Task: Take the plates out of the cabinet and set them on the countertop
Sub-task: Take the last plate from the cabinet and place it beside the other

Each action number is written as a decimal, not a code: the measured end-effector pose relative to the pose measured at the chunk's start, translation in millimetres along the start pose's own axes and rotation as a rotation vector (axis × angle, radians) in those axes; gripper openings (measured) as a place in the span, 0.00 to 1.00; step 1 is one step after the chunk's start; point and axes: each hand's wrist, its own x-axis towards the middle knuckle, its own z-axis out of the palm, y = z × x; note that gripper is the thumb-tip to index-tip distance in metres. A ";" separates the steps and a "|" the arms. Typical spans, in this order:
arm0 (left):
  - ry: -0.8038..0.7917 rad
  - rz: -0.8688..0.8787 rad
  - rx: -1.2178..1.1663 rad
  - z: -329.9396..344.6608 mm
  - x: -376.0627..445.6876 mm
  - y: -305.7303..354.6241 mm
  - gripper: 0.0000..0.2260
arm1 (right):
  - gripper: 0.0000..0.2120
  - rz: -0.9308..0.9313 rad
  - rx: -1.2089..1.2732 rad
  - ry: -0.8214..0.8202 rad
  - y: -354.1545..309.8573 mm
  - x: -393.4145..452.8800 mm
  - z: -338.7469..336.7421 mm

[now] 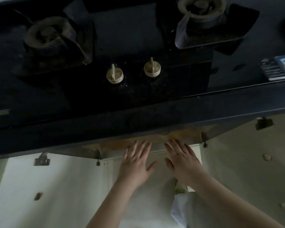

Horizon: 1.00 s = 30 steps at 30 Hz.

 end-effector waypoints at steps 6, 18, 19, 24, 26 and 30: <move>0.140 0.051 0.003 69.8 61.8 -23.6 0.33 | 0.28 0.017 -0.081 0.047 44.4 54.1 65.4; 0.240 0.117 0.091 202.5 185.5 -63.0 0.33 | 0.30 -0.070 -0.237 0.034 101.3 158.6 164.3; 0.235 0.110 0.100 208.5 193.8 -65.6 0.34 | 0.29 -0.059 -0.242 0.054 105.4 168.7 172.8; 0.182 0.100 0.067 232.3 234.2 -70.6 0.31 | 0.36 -0.032 -0.200 0.158 121.4 207.4 213.6; 0.186 0.082 0.062 237.6 246.0 -70.8 0.30 | 0.35 -0.010 -0.175 0.183 125.1 215.2 228.2; 0.193 0.065 0.072 245.9 255.5 -71.9 0.30 | 0.27 0.017 -0.181 0.182 135.6 220.7 240.4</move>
